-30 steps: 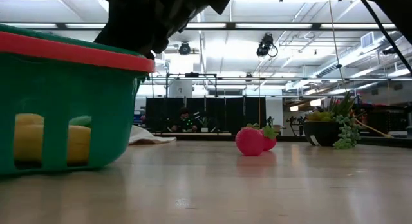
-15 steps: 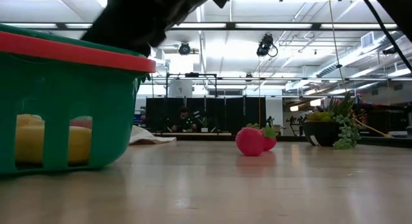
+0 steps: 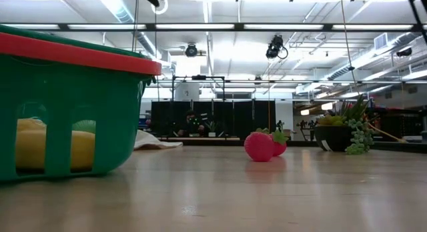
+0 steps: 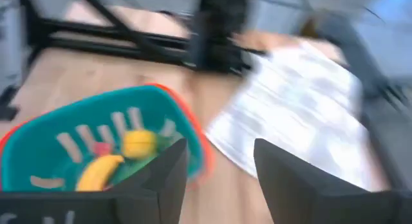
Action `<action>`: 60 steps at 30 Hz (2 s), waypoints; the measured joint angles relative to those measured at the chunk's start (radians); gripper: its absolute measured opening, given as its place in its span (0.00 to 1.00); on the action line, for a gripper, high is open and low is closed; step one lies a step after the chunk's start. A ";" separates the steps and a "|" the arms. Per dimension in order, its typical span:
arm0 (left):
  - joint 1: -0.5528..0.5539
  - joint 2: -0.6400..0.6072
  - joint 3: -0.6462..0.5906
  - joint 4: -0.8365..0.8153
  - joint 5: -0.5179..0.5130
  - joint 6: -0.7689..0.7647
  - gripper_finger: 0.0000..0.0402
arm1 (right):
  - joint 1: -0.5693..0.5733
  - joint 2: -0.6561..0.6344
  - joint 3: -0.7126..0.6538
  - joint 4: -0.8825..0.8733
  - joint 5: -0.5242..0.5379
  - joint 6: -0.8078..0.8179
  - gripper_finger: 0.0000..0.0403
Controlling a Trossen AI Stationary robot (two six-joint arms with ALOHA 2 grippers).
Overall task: Pick and placing Produce into tupperware
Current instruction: Put the yellow corn into the blue basket
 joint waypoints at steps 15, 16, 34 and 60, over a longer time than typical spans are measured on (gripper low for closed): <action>0.003 0.411 0.000 0.201 0.247 0.550 0.43 | 0.016 -0.450 0.000 -0.592 0.228 0.681 0.42; 0.001 0.445 0.000 0.237 0.255 0.566 0.43 | 0.027 -0.464 0.000 -0.603 0.232 0.683 0.42; -0.068 0.797 -0.001 0.524 0.342 0.761 0.43 | 0.098 -0.478 -0.002 -0.639 0.404 0.656 0.40; -0.047 0.911 0.001 0.733 0.481 0.585 0.43 | 0.080 -0.460 -0.002 -0.645 0.434 0.714 0.40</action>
